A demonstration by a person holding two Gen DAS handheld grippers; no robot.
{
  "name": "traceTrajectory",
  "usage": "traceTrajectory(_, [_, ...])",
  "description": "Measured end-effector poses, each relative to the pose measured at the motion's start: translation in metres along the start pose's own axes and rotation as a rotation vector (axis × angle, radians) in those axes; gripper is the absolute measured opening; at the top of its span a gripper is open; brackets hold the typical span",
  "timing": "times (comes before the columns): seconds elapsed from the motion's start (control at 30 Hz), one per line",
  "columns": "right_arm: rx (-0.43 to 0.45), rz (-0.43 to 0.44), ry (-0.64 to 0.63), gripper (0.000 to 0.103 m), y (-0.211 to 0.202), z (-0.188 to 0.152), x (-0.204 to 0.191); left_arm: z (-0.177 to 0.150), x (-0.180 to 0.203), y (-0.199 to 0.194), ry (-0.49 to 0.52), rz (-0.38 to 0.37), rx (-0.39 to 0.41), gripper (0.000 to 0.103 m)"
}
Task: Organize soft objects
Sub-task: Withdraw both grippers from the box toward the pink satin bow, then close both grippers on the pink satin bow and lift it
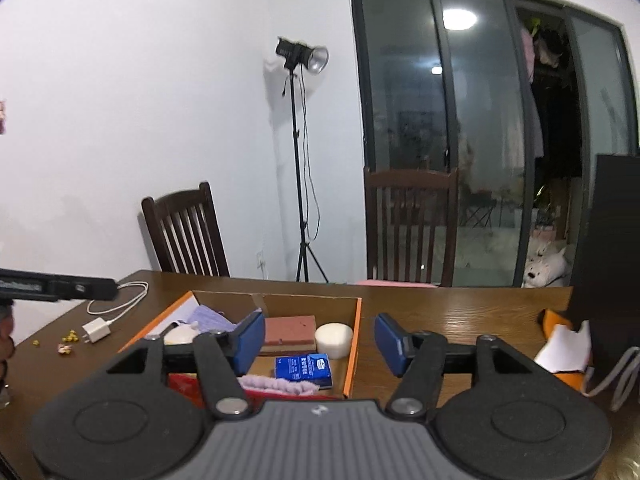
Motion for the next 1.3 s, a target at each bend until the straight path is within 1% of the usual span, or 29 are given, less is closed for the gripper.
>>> traceTrajectory(0.07, [0.019, -0.001, -0.013, 0.067, -0.026, 0.001, -0.006, -0.002, 0.002, -0.031, 0.027, 0.012, 0.026, 0.069])
traceTrajectory(0.13, [0.039, 0.002, -0.027, 0.071, -0.05, -0.001, -0.012, -0.011, 0.004, -0.057, 0.049, 0.02, 0.047, 0.074])
traceTrajectory(0.2, [0.056, 0.003, -0.044, 0.075, -0.072, -0.006, -0.02, -0.025, 0.008, -0.083, 0.066, 0.028, 0.067, 0.077])
traceTrajectory(0.27, [0.069, 0.013, -0.051, 0.08, -0.092, -0.017, -0.028, -0.039, 0.011, -0.106, 0.074, 0.038, 0.091, 0.083])
traceTrajectory(0.37, [0.058, 0.031, -0.05, 0.082, -0.115, -0.039, -0.04, -0.064, 0.016, -0.134, 0.074, 0.047, 0.11, 0.085])
traceTrajectory(0.47, [0.039, 0.049, -0.052, 0.082, -0.134, -0.065, -0.053, -0.092, 0.016, -0.157, 0.068, 0.056, 0.105, 0.086])
traceTrajectory(0.53, [0.019, 0.056, -0.051, 0.082, -0.145, -0.084, -0.063, -0.112, 0.016, -0.166, 0.064, 0.052, 0.083, 0.089])
traceTrajectory(0.6, [0.003, 0.064, -0.051, 0.082, -0.153, -0.098, -0.071, -0.134, 0.01, -0.17, 0.03, 0.063, 0.047, 0.089])
traceTrajectory(0.7, [-0.029, 0.092, -0.056, 0.082, -0.157, -0.115, -0.087, -0.16, 0.003, -0.166, -0.025, 0.076, -0.024, 0.089])
traceTrajectory(0.77, [-0.046, 0.107, -0.065, 0.082, -0.155, -0.121, -0.095, -0.167, -0.003, -0.164, -0.035, 0.071, -0.043, 0.089])
traceTrajectory(0.87, [-0.062, 0.12, -0.072, 0.08, -0.145, -0.123, -0.103, -0.166, -0.012, -0.153, -0.031, 0.064, -0.047, 0.089])
traceTrajectory(0.93, [-0.057, 0.124, -0.045, 0.079, -0.136, -0.123, -0.102, -0.163, -0.017, -0.14, -0.027, 0.061, -0.052, 0.088])
traceTrajectory(0.97, [-0.055, 0.124, -0.02, 0.079, -0.131, -0.123, -0.099, -0.161, -0.017, -0.134, -0.026, 0.057, -0.057, 0.086])
traceTrajectory(1.03, [-0.078, 0.126, 0.043, 0.076, -0.116, -0.126, -0.093, -0.155, -0.018, -0.116, -0.029, 0.023, -0.064, 0.082])
traceTrajectory(1.13, [-0.125, 0.118, 0.112, 0.07, -0.091, -0.135, -0.087, -0.149, -0.021, -0.078, -0.063, -0.039, -0.085, 0.077])
traceTrajectory(1.17, [-0.14, 0.114, 0.134, 0.069, -0.08, -0.139, -0.085, -0.15, -0.024, -0.062, -0.08, -0.041, -0.108, 0.07])
traceTrajectory(1.2, [-0.151, 0.111, 0.152, 0.068, -0.071, -0.141, -0.083, -0.151, -0.028, -0.045, -0.096, -0.03, -0.137, 0.067])
traceTrajectory(1.27, [-0.174, 0.106, 0.195, 0.063, -0.05, -0.147, -0.08, -0.15, -0.032, -0.019, -0.112, -0.045, -0.147, 0.063])
traceTrajectory(1.3, [-0.182, 0.102, 0.208, 0.062, -0.04, -0.15, -0.079, -0.149, -0.033, -0.007, -0.125, -0.05, -0.155, 0.062])
Point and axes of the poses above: each gripper's, at about its wrist camera, not at the fingertips, and y roughly the way its jaws point, x to its right, z to its top, the point moved 7 cm from there along y, roughly the way its jaws point, and after that the axes turned 11 degrees about x, right-handed, at the moved point
